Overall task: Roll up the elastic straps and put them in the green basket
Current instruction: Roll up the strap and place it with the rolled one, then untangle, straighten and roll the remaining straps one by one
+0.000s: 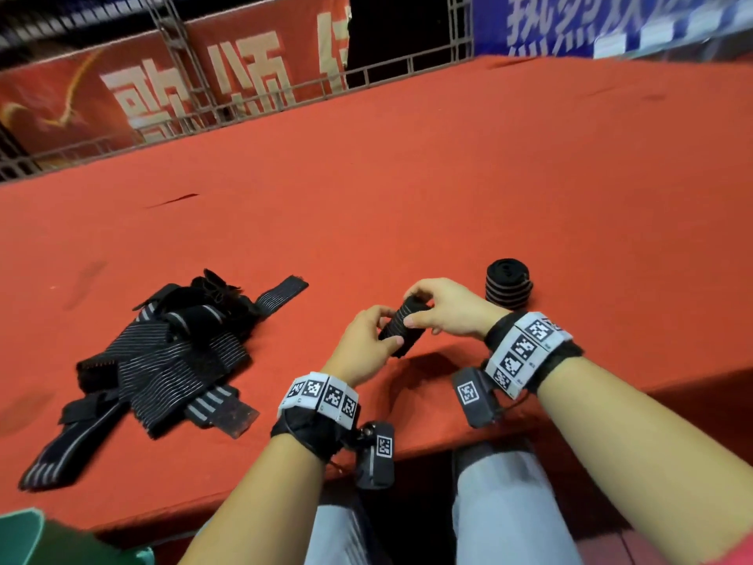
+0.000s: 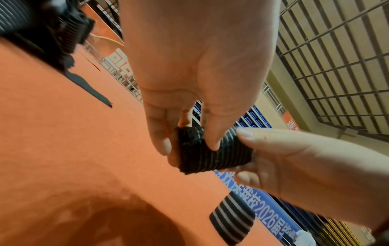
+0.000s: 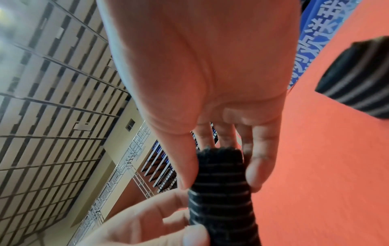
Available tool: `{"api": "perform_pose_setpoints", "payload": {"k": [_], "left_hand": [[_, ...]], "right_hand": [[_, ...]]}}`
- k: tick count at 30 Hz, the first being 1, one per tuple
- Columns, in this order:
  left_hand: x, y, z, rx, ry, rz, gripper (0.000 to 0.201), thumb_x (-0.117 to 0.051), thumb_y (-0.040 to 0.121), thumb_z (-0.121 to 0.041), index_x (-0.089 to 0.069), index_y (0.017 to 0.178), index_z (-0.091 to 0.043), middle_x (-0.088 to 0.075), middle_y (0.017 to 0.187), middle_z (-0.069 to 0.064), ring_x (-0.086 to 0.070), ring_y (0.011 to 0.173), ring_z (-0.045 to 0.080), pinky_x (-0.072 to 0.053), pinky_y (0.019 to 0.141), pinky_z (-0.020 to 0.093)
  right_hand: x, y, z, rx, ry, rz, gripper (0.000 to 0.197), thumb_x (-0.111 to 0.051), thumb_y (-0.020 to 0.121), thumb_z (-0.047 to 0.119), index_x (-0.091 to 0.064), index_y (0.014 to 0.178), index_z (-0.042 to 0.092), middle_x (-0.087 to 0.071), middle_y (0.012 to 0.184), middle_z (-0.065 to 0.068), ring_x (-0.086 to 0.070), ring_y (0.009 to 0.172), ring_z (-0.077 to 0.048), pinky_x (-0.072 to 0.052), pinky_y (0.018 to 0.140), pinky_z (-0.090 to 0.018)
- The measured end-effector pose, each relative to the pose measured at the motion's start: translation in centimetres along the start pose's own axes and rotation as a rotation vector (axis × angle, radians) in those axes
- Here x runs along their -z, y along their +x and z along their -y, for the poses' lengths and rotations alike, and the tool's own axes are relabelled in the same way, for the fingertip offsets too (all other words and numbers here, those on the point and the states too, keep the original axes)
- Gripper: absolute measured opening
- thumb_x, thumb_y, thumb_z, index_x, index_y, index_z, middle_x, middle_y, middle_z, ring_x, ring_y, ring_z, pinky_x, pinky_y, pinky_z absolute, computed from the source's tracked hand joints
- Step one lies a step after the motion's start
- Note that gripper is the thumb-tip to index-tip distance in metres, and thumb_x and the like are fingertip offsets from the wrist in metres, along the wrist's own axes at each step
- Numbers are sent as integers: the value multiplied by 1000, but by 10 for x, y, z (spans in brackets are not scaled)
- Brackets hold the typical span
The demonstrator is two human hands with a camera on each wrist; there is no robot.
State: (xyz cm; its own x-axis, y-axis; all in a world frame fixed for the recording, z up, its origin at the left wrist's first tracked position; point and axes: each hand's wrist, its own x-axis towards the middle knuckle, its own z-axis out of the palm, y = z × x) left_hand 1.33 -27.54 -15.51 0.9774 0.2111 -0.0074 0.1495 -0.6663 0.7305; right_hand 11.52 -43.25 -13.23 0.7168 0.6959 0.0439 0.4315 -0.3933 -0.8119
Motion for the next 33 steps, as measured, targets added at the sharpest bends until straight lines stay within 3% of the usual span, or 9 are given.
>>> {"api": "perform_pose_setpoints", "payload": {"k": [2,7,10,13,17,19,28,31,33], "left_hand": [[-13,20,-9,-15,-18,-18,34,-66,74,-32,-53,102,-47,-60,109,1,-66,89,29,-55,81,49],[-45,73,-39,-63,-102,-130,42,-67,80,-21,-58,122,-23,-62,116,0,-64,99,22,-52,91,44],[-57,104,-55,-65,-168,-138,42,-61,86,-10,-54,127,-18,-63,120,0,-64,101,18,-52,91,38],[-66,134,-65,-64,-215,-106,40,-55,91,-5,-49,128,-17,-60,115,-4,-63,101,16,-51,91,34],[-82,169,-68,-39,-222,-36,38,-53,90,-3,-53,126,-15,-60,119,0,-62,105,20,-50,92,35],[-91,179,-67,-41,-226,14,41,-53,90,-1,-54,128,-13,-60,124,7,-62,109,25,-50,91,36],[-112,190,-59,33,-292,215,49,-52,94,0,-45,141,-12,-57,132,4,-62,106,21,-52,96,41],[-114,190,-57,61,-296,286,53,-50,94,3,-40,145,-8,-54,124,2,-57,106,17,-52,88,39],[-115,189,-57,68,-304,308,56,-49,93,6,-38,146,-9,-52,123,1,-57,107,16,-53,74,30]], "right_hand": [[24,9,-3,3,-59,-2,23,-74,84,18,-65,106,17,-65,100,-3,-67,70,-26,-60,62,-42],[80,37,-21,-8,-142,-25,25,-72,86,13,-66,110,15,-65,98,-4,-64,62,-25,-60,60,-41],[108,60,-34,-18,-151,-34,27,-71,85,6,-67,111,15,-63,93,-1,-61,61,-14,-60,60,-37],[129,80,-48,-35,-191,-63,29,-73,84,6,-69,110,17,-62,93,1,-58,52,6,-51,55,-19],[143,100,-68,-87,-354,-42,33,-74,83,11,-70,115,18,-63,104,1,-57,81,-9,-43,77,-25],[148,106,-78,-106,-429,-19,34,-74,84,13,-70,117,18,-65,108,1,-55,95,-12,-38,80,-22],[146,117,-108,-186,-502,75,33,-72,86,13,-71,118,19,-68,114,0,-57,97,-13,-40,81,-23],[143,118,-112,-222,-497,113,31,-68,89,16,-70,120,19,-68,118,-1,-60,105,-17,-44,85,-25],[141,117,-113,-243,-497,126,33,-66,91,18,-67,124,18,-66,123,-3,-60,113,-20,-46,92,-28]]}}
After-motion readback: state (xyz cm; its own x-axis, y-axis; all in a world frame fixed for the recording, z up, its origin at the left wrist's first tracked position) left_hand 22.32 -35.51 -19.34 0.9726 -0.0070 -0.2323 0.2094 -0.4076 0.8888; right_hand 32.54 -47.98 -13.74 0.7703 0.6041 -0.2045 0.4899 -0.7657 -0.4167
